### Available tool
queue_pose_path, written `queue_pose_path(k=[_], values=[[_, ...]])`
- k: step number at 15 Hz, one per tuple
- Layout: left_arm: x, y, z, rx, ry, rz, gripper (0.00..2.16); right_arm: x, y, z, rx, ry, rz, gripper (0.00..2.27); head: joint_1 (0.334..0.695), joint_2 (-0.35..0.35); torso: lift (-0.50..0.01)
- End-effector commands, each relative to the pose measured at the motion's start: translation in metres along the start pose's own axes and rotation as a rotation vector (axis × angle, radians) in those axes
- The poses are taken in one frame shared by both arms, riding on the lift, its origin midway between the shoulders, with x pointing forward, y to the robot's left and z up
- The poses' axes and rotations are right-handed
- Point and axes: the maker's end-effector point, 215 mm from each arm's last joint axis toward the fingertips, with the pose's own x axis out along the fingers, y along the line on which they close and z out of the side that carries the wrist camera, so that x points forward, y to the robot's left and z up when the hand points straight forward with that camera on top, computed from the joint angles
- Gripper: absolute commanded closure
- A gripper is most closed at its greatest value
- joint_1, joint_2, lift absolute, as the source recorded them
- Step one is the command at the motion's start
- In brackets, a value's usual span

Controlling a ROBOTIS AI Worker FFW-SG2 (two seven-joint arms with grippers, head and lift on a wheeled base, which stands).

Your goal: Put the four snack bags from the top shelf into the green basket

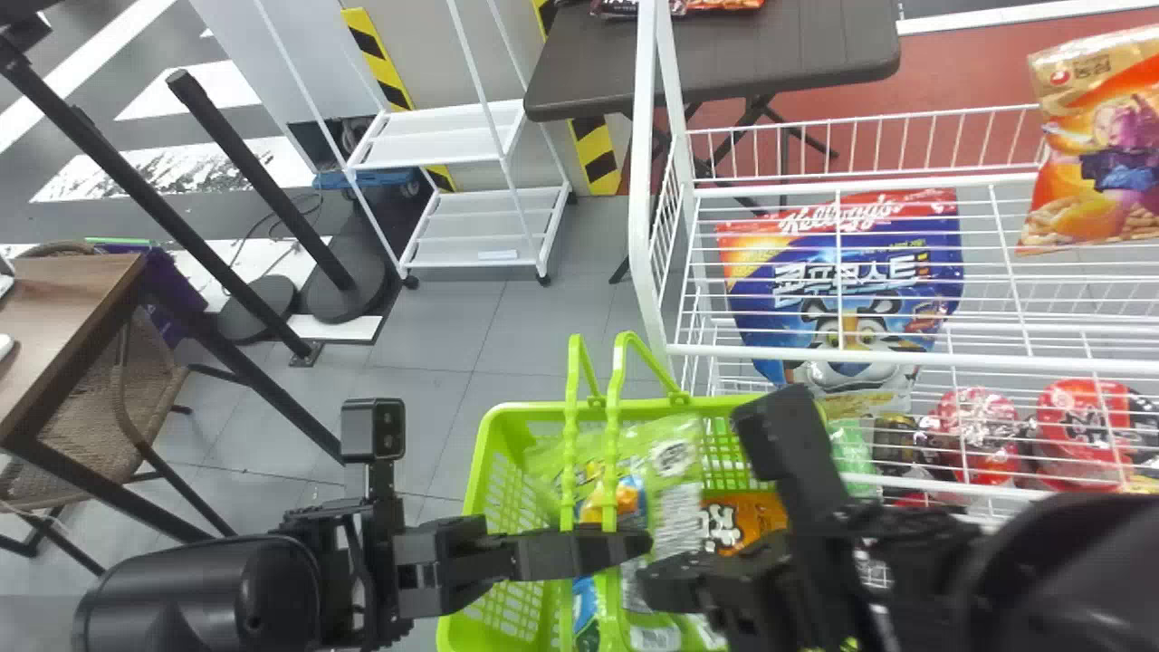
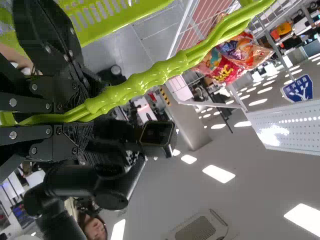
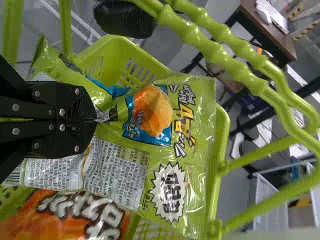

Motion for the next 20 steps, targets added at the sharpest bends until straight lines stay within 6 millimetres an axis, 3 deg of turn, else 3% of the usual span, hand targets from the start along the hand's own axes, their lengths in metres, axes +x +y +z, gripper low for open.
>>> queue_pose_path(k=[1,2,3,4,6,8,12,14,17,20], values=[[0.001,-0.003,0.0,-0.002,0.0,-0.012,2.15,0.025,0.005,0.005,-0.011,0.019,0.035,2.2,0.695,0.35,0.0],[0.0,-0.003,-0.001,-0.004,-0.001,-0.011,2.15,0.03,0.005,0.015,-0.018,-0.007,0.035,1.72,0.695,0.35,0.0],[0.0,-0.003,-0.002,-0.006,-0.001,-0.012,2.15,0.031,0.003,0.02,-0.028,-0.027,0.026,0.76,0.695,0.35,0.0],[-0.001,-0.003,-0.002,-0.007,-0.001,-0.011,2.15,0.027,-0.002,0.02,-0.028,-0.031,0.016,0.0,0.695,0.35,0.0],[0.0,-0.003,-0.002,-0.006,0.001,-0.012,2.15,0.008,-0.014,0.018,-0.031,-0.04,-0.013,0.01,0.695,0.35,0.0],[0.001,-0.003,-0.003,-0.007,0.002,-0.013,2.15,-0.026,-0.032,0.017,-0.026,-0.049,-0.069,0.05,0.695,0.35,0.0],[-0.001,-0.004,-0.004,-0.013,0.007,-0.011,2.15,-0.129,-0.105,0.025,0.034,-0.157,-0.263,0.07,0.695,0.35,0.0],[-0.001,-0.003,-0.004,-0.019,0.009,-0.01,2.15,-0.18,-0.15,0.047,0.073,-0.292,-0.365,0.07,0.695,0.35,0.0],[0.001,-0.005,-0.005,-0.021,0.011,-0.016,2.15,-0.261,-0.227,0.102,-0.012,-0.495,-0.629,0.07,0.695,0.217,0.0],[0.001,-0.005,-0.005,-0.021,0.01,-0.016,2.15,-0.302,-0.288,0.128,-0.026,-0.559,-0.775,0.07,0.695,0.056,0.0]])
